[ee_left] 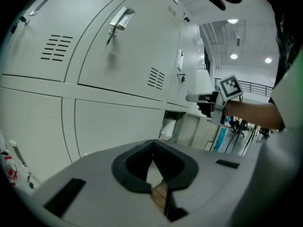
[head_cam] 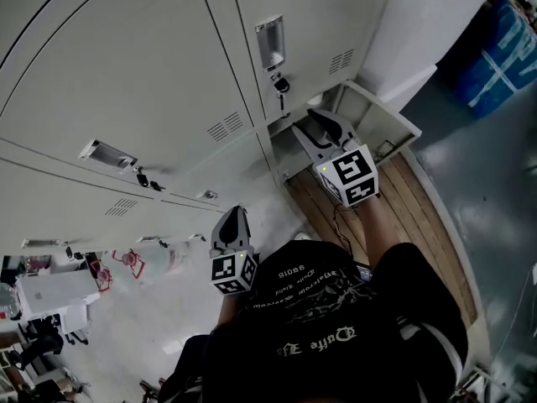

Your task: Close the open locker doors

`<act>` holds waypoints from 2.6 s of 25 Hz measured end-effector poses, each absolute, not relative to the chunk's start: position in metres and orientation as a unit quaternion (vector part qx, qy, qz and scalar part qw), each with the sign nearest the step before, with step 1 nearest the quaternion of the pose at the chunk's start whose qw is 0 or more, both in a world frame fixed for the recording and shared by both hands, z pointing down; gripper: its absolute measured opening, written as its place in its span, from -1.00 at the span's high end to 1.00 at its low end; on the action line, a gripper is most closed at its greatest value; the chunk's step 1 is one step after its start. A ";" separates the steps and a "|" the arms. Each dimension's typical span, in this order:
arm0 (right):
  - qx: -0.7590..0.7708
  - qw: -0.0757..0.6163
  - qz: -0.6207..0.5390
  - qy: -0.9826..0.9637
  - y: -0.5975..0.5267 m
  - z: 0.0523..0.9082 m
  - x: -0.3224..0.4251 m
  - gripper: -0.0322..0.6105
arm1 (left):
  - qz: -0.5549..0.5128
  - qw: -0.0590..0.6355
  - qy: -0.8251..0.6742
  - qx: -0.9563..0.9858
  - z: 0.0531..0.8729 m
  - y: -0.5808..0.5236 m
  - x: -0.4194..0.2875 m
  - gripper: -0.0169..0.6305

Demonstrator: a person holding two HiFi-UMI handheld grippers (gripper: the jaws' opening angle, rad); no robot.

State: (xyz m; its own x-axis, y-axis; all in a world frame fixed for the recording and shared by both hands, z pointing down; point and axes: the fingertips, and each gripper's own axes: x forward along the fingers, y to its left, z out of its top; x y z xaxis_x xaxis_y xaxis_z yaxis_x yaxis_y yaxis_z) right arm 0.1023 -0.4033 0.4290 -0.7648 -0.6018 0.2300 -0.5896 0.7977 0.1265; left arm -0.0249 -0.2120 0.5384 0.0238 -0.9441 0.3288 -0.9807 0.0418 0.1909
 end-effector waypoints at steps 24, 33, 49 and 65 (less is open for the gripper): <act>0.462 0.387 0.046 -0.796 -0.467 0.523 0.414 0.48 | 0.083 0.188 -0.639 0.742 0.547 -0.245 0.028 0.92; 0.424 0.405 0.039 -0.809 -0.445 0.521 0.400 0.54 | 0.079 0.189 -0.643 0.738 0.549 -0.238 0.024 0.92; 0.398 0.267 0.092 -0.873 -0.364 0.517 0.310 0.57 | 0.064 0.201 -0.630 0.747 0.548 -0.237 0.032 0.92; 0.287 0.205 0.095 -0.931 -0.340 0.517 0.178 0.50 | 0.064 0.199 -0.653 0.728 0.545 -0.233 0.007 0.92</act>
